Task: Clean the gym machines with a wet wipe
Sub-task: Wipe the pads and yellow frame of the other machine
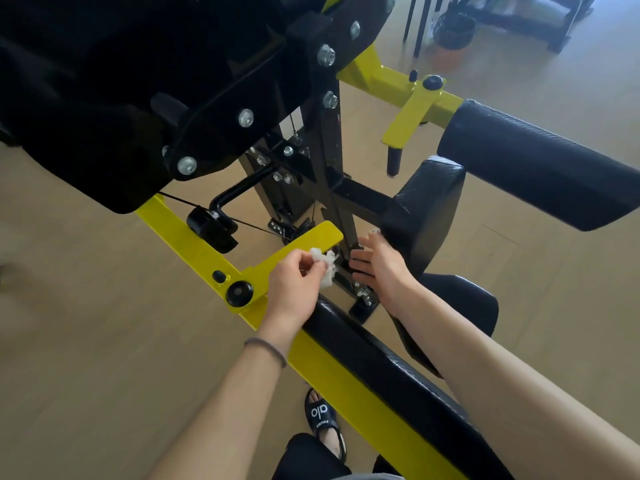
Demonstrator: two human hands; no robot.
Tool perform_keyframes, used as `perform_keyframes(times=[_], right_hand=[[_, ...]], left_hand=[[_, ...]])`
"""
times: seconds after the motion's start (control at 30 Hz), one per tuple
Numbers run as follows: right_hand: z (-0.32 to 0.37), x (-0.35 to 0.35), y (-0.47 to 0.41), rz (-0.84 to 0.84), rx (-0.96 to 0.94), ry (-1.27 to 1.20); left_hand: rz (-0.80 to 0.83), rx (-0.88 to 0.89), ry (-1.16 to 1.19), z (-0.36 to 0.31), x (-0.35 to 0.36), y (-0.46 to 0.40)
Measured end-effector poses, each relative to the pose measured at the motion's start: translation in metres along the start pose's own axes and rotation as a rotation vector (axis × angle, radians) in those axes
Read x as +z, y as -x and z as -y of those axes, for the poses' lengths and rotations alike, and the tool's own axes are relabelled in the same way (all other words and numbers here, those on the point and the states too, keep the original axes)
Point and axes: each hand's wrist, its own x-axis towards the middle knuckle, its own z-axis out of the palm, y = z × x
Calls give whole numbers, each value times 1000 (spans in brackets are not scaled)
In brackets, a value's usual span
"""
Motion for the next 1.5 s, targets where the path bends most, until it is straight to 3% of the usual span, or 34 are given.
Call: perform_keyframes(times=[0.1, 0.23, 0.37, 0.5, 0.7, 0.8, 0.9, 1.0, 1.2, 1.37, 1.5], right_hand=[[-2, -2, 4, 50, 4, 30], [-8, -7, 14, 224, -40, 73], [-2, -16, 21, 395, 23, -25], [-1, -27, 20, 462, 87, -227], [-12, -28, 14, 296, 49, -355], [-18, -21, 15, 220, 78, -371], [-15, -11, 12, 176, 135, -430], [-13, 1, 4, 138, 195, -507], [-35, 14, -14, 126, -26, -28], [-52, 20, -22, 201, -420, 296], [-54, 32, -37, 180, -570, 379]], left_hand=[[9, -91, 84, 8, -3, 0], [32, -189, 362, 10, -6, 5], [147, -113, 292, -9, -6, -3], [219, -57, 217, -15, -5, -4], [28, 103, -380, -14, -5, 7], [-36, 95, -675, -16, 8, 17], [-28, -79, -725, -21, 20, 9], [37, -246, -594, -17, 23, -4], [-129, -254, -301, -5, 18, -3], [-147, -184, -243, -4, 18, -1], [-166, -91, -326, -4, 14, 1]])
